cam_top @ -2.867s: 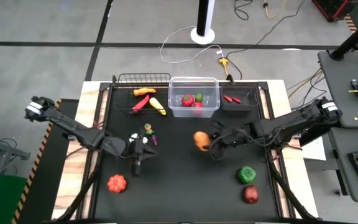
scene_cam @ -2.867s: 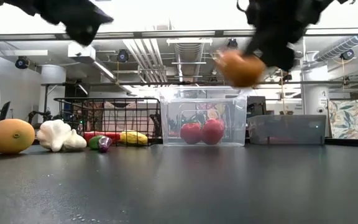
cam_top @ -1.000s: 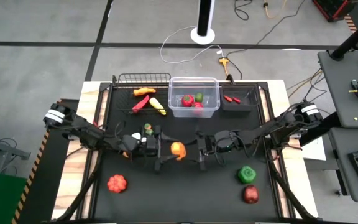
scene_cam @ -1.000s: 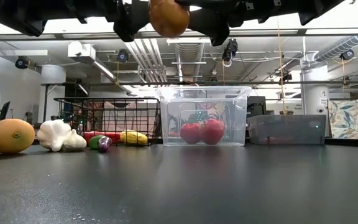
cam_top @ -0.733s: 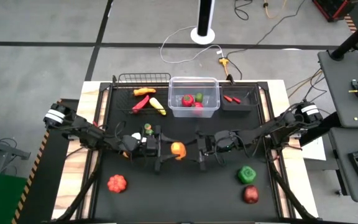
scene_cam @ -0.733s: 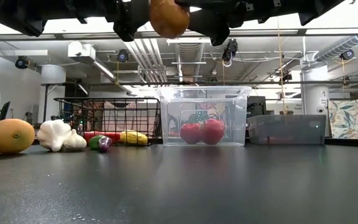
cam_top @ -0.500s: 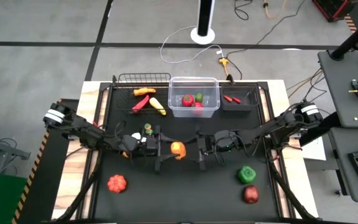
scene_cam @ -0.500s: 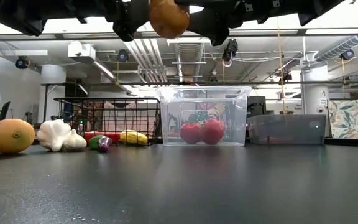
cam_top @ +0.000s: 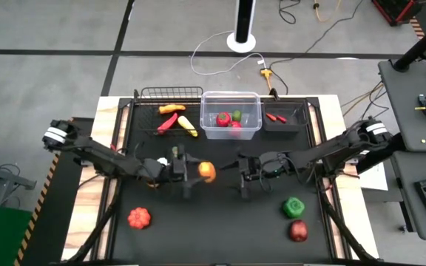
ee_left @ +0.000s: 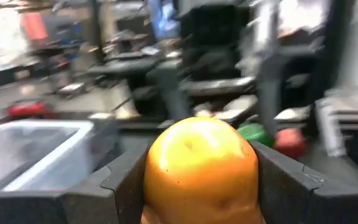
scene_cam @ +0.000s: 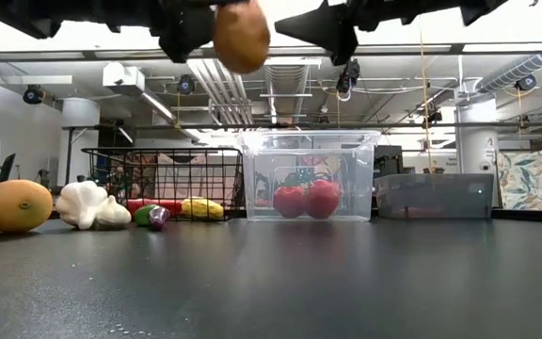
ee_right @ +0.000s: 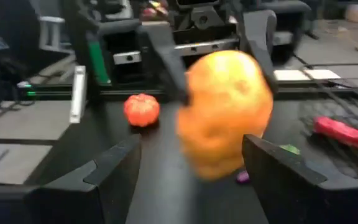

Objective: Sort produce into baskets
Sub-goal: Put the potato into the wire basket

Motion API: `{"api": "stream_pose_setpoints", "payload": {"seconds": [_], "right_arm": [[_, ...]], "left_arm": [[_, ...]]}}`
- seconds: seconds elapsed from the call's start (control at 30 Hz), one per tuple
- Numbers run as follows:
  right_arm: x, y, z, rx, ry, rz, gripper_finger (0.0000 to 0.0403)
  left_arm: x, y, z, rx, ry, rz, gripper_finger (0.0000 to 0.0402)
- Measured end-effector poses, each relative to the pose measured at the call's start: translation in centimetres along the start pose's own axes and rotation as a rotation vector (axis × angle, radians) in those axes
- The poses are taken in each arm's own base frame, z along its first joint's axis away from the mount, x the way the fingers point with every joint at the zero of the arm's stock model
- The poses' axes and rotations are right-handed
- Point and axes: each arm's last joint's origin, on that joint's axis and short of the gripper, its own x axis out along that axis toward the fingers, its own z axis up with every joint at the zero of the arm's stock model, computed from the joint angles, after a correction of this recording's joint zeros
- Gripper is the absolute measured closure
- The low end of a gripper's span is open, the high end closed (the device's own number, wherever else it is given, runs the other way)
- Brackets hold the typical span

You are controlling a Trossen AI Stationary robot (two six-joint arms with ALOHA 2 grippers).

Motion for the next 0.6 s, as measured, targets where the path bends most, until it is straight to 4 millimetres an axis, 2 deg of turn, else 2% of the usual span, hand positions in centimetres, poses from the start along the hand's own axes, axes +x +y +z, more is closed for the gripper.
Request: {"api": "stream_pose_setpoints", "payload": {"seconds": [0.2,0.3,0.43,0.6], "right_arm": [[-2.4,-0.9,0.4,0.069,0.116,-0.222,0.0151],[-3.1,-1.0,0.7,0.095,0.132,-0.243,0.0159],[-3.2,-0.9,0.8,0.09,0.126,-0.233,0.0168],[-3.0,-0.9,0.6,0.079,0.136,-0.232,0.0172]], "left_arm": [[-1.7,2.7,3.0,0.057,0.21,0.273,0.0182],[-2.5,4.7,5.0,0.097,0.348,0.375,0.0183],[-3.2,8.3,7.3,0.184,0.517,0.551,0.0183],[-3.3,13.9,9.0,0.188,0.683,0.621,0.0183]]}}
